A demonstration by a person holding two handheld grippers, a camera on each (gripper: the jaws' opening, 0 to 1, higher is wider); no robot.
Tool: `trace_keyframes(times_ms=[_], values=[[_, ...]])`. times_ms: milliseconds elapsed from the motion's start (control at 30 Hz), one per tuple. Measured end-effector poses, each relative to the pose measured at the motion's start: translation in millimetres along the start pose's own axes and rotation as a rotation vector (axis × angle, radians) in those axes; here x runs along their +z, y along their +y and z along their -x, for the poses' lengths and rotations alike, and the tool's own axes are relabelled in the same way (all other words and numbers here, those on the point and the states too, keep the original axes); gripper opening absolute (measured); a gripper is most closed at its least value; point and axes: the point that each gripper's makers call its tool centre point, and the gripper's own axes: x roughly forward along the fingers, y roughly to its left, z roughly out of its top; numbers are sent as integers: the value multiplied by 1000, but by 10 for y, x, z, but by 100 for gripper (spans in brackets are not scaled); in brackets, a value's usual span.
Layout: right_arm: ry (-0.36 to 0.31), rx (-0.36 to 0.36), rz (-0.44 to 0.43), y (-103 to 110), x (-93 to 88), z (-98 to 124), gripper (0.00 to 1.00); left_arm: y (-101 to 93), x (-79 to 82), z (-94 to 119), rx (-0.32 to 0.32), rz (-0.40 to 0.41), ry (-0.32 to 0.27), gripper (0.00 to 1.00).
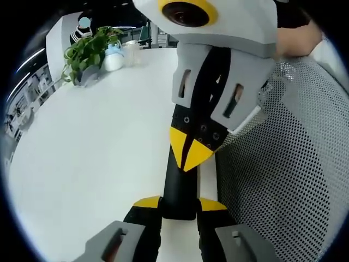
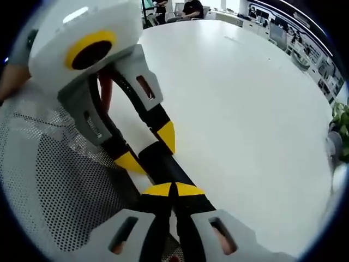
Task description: Press the specified remote control buttons in sequence, fully releasing each button before pressing the next.
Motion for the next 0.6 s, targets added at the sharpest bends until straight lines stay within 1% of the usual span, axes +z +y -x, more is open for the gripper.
trace_keyframes(times_ms=[67, 167, 200, 333, 400, 467, 500, 533, 600], values=[[2, 3, 5, 1, 0, 0, 0, 1, 0, -1, -1, 0, 0, 24], [-8, 20, -27, -18, 0, -3, 0, 2, 1, 1, -5, 1, -3, 24], [-16, 29, -52, -19, 0, 2, 0, 2, 0, 1, -6, 1, -3, 24], [-20, 44, -95, -18, 2, 5, 0, -1, 2, -9, -3, -25, 14, 24], [-13, 62, -147, -23, 4, 8, 0, 1, 3, -11, 0, -35, 14, 24], [-5, 76, -180, -15, -7, 18, 0, 5, 3, -9, -1, -31, 10, 24], [21, 99, -199, 20, -49, 38, 0, 5, 3, -9, -1, -30, 8, 24], [19, 101, -190, 16, -49, 52, 0, 5, 3, -8, -1, -30, 7, 24], [-12, 95, -173, 8, -13, 120, 0, 6, 1, -12, 1, -33, 6, 24]])
